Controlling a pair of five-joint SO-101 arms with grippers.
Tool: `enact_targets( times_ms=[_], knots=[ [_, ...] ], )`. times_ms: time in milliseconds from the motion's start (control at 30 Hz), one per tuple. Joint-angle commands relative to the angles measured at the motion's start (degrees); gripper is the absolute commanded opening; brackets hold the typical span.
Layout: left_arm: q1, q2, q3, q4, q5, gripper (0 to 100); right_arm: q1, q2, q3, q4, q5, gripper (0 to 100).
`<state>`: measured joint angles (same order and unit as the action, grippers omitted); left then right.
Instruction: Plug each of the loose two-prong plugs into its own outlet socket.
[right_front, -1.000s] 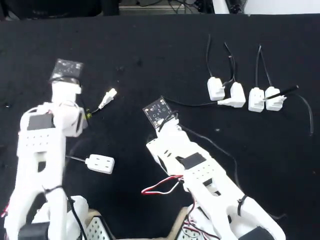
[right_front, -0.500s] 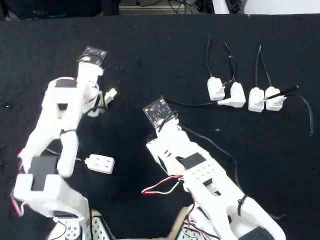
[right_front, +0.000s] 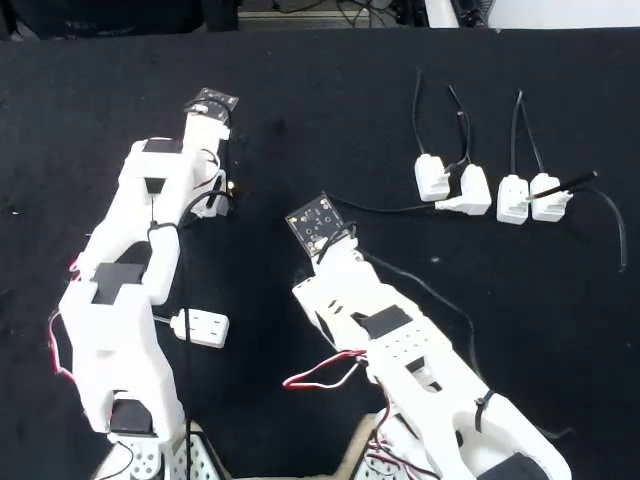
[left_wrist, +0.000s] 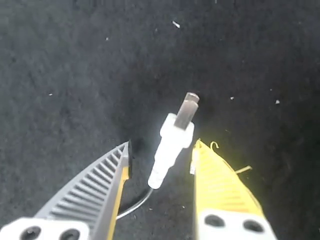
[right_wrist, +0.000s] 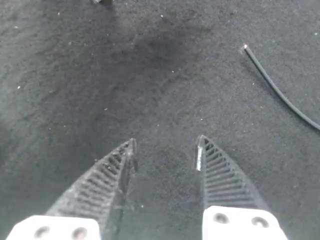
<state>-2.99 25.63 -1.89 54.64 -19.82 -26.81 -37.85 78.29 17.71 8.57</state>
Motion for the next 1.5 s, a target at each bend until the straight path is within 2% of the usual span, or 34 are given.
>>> enact_targets(
  times_ms=[0, 67, 133, 267, 467, 700, 933, 1233, 1467],
  knots=[
    [0.9, -0.4, -2.6, -0.2, 0.5, 15, 1.0, -1.6, 0.0, -1.4, 0.3, 18.3],
    [0.8, -0.4, -2.5, 0.0, 0.5, 3, 1.0, -1.6, 0.0, -1.4, 0.3, 18.3],
    [0.6, -0.4, -2.5, 1.9, 0.5, 5, 1.0, -1.6, 0.0, -1.4, 0.3, 18.3],
    [0.7, -0.7, -3.1, 7.6, 0.5, 3, 1.0, -1.6, 0.0, -1.4, 0.3, 18.3],
    [0.2, -9.8, 0.5, 12.2, 0.5, 3, 1.0, -1.6, 0.0, -1.4, 0.3, 18.3],
    [0.7, -28.0, 15.2, 12.3, 0.5, 3, 1.0, -1.6, 0.0, -1.4, 0.3, 18.3],
    [0.4, -52.3, 34.5, 11.9, 0.5, 3, 1.0, -1.6, 0.0, -1.4, 0.3, 18.3],
    [0.7, -81.6, 51.3, 11.9, 0.5, 3, 1.0, -1.6, 0.0, -1.4, 0.3, 18.3],
    [0.8, -95.1, 59.3, 11.7, 0.1, 3, 1.0, -1.6, 0.0, -1.4, 0.3, 18.3]
  ],
)
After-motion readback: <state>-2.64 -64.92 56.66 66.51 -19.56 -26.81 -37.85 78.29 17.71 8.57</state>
